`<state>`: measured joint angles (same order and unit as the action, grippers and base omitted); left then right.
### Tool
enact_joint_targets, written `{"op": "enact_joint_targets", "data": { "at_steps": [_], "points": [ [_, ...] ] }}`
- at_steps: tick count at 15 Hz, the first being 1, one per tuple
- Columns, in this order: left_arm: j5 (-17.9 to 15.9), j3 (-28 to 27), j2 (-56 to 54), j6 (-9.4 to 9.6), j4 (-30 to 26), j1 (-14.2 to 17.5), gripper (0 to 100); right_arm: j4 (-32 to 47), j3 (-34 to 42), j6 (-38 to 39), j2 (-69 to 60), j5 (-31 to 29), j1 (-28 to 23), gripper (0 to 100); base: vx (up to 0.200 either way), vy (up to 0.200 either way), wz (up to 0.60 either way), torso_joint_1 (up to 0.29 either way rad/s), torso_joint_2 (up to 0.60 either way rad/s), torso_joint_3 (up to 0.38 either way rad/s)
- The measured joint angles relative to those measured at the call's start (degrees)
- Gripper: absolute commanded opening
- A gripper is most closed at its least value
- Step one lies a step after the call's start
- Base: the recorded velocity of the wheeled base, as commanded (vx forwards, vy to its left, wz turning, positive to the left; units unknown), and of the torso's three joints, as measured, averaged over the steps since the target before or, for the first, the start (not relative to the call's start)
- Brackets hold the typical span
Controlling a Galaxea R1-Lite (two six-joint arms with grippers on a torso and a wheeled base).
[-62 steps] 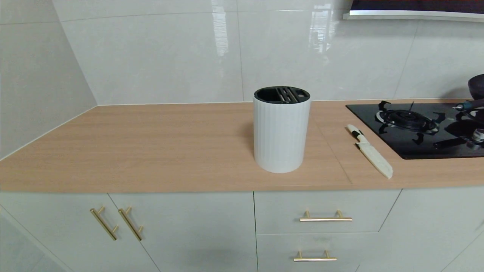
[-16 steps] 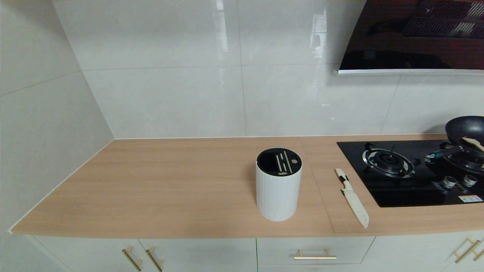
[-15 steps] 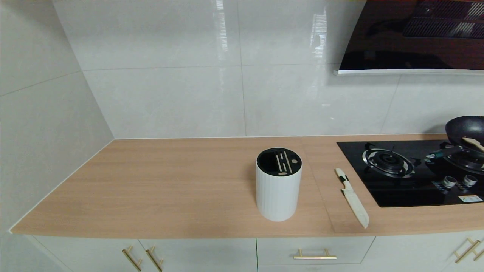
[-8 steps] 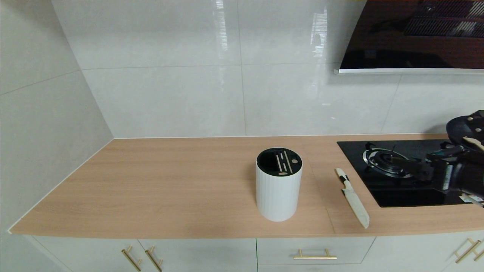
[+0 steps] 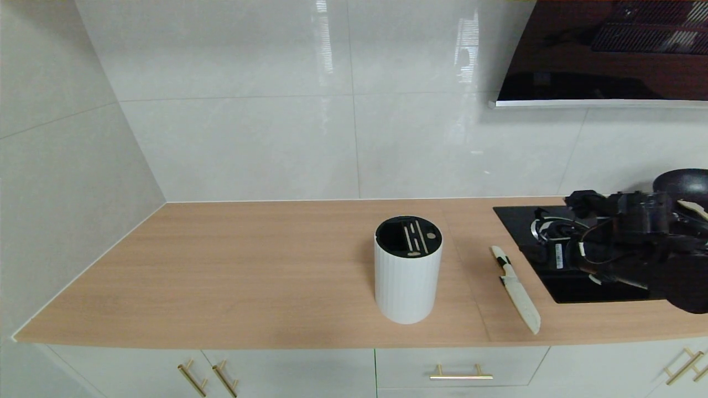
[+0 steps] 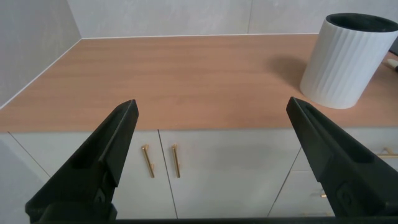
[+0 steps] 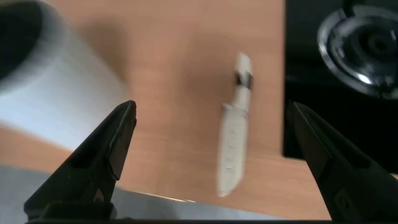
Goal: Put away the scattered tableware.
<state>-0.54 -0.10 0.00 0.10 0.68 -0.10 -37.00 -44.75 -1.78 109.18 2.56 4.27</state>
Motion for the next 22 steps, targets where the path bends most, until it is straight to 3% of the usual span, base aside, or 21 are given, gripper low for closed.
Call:
{"op": "enact_joint_targets", "data": {
  "at_steps": [8,22],
  "points": [
    [0.0,0.0,0.0,-0.02,0.0,0.0,100,-4.82,-7.4,-0.78,21.69,-0.38,-0.16,100,0.0,0.0,0.0,0.0,0.0,0.0],
    [0.0,0.0,0.0,-0.07,0.0,0.02,100,-7.25,-17.98,-0.18,34.56,1.73,-2.51,100,0.0,0.0,0.0,0.0,0.0,0.0]
  ]
}}
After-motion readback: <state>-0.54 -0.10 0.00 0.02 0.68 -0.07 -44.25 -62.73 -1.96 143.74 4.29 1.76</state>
